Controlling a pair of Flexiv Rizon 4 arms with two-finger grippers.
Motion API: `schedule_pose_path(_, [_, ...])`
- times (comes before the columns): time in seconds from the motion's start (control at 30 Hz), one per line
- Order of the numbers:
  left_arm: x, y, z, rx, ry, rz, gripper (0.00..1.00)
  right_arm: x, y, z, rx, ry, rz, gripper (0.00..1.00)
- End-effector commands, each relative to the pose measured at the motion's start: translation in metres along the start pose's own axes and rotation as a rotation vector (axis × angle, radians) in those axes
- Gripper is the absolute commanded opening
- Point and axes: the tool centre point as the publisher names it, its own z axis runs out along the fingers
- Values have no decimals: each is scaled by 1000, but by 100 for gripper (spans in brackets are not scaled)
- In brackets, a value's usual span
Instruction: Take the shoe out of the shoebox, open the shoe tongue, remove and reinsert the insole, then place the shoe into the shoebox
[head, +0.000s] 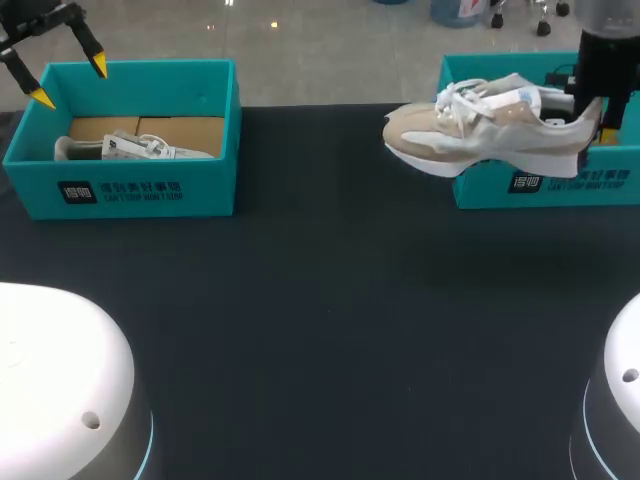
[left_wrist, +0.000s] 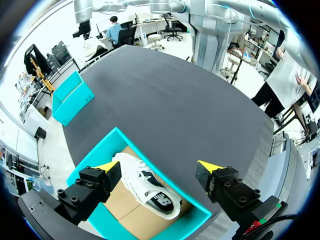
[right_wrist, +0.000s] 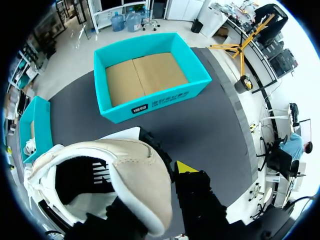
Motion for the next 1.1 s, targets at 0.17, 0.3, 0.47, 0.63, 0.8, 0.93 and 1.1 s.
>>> schedule_pose_path(0.17, [0, 0, -1, 0, 2, 1, 100, 19, -51, -6, -134, 1, 1, 0])
schedule_pose_path(0.3, [0, 0, -1, 0, 2, 1, 100, 28, -71, -8, -124, 0, -9, 0])
schedule_pose_path(0.47, [0, 0, -1, 0, 2, 1, 100, 36, -91, -8, -96, 2, -22, 0])
schedule_pose_path(0.63, [0, 0, -1, 0, 2, 1, 100, 37, -94, -8, -79, 2, -25, 0])
schedule_pose_path(0.8, [0, 0, -1, 0, 2, 1, 100, 37, -94, -8, -79, 2, -25, 0])
schedule_pose_path(0.93, [0, 0, -1, 0, 2, 1, 100, 37, -94, -8, -79, 2, -25, 0])
schedule_pose_path(1.1, [0, 0, -1, 0, 2, 1, 100, 37, -94, -8, -79, 2, -25, 0])
